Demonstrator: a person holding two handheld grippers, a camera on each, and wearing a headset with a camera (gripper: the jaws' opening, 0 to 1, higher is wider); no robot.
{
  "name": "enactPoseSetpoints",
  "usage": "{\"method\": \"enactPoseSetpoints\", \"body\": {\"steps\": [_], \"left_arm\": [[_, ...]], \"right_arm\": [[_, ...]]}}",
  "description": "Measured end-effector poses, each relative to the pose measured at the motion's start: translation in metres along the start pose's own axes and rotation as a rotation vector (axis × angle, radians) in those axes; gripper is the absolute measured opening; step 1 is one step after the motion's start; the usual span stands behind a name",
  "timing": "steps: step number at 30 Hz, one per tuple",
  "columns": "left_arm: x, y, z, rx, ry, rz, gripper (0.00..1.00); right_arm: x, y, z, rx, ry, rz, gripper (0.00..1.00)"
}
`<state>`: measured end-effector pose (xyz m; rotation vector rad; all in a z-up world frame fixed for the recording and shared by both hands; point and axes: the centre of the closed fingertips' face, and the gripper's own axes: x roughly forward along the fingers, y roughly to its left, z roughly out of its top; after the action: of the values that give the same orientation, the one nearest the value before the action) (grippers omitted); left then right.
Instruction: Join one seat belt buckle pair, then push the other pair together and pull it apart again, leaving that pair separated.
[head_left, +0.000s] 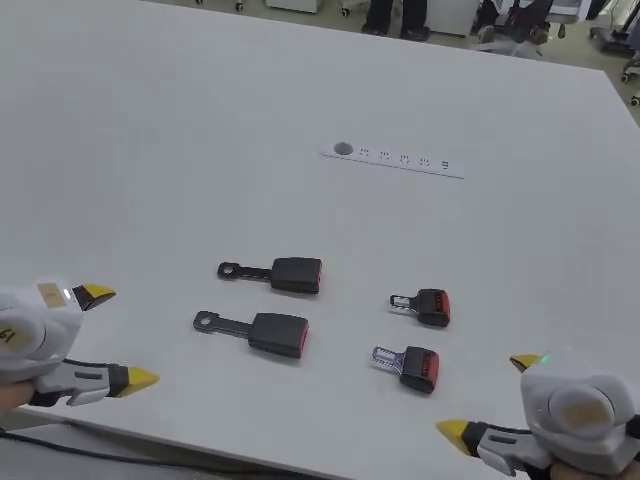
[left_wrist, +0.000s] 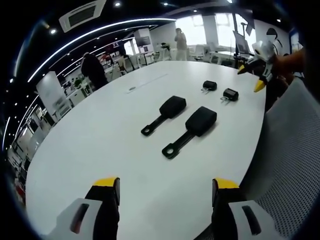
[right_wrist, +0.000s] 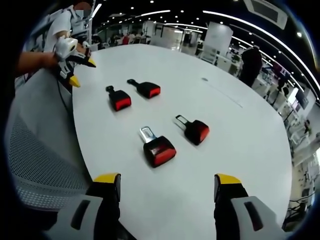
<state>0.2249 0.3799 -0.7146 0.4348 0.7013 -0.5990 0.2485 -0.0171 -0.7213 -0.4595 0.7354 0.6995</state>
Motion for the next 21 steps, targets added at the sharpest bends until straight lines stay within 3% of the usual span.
{"method": "enactPoseSetpoints", "body": {"steps": [5,12,17,21], "left_arm": [[0.0,0.0,0.001,-0.009,-0.007,0.0,0.77],[0.001,-0.003,0.0,0.025,0.003,-0.007,0.77],[0.002,-0.01,0.002,0.059,0.014,-0.033,0.75],[0.003,-0.022,-0.003,0.094,0.051,-0.081,0.73]], "right_arm": [[0.0,-0.001,0.0,0.004,-0.004,-0.001,0.78],[0.0,0.002,0.0,-0.02,0.003,0.01,0.76],[-0.001,0.006,0.004,-0.024,-0.002,0.038,0.7],[-0.002,0.006,0.008,-0.03,-0.011,0.049,0.67]]}}
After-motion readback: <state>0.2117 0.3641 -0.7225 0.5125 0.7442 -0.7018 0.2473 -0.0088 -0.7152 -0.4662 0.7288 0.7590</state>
